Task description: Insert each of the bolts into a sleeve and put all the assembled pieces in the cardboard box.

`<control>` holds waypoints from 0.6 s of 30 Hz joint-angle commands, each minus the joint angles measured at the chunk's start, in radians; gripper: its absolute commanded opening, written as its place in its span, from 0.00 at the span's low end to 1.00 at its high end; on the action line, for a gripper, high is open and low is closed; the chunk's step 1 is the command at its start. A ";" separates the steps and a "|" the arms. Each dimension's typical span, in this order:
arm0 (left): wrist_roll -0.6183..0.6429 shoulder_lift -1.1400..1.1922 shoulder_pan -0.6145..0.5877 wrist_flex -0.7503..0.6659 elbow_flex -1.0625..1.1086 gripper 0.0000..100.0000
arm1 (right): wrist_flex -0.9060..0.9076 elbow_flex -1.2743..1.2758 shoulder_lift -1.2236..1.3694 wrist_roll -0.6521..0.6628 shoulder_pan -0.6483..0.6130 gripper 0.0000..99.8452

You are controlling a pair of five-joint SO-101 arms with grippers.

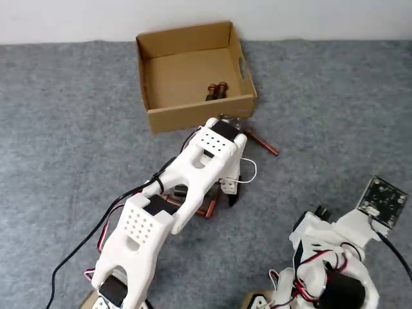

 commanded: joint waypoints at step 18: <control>-0.020 0.230 -0.089 0.077 -0.295 0.16 | -0.019 -0.006 -0.002 -0.009 0.004 0.01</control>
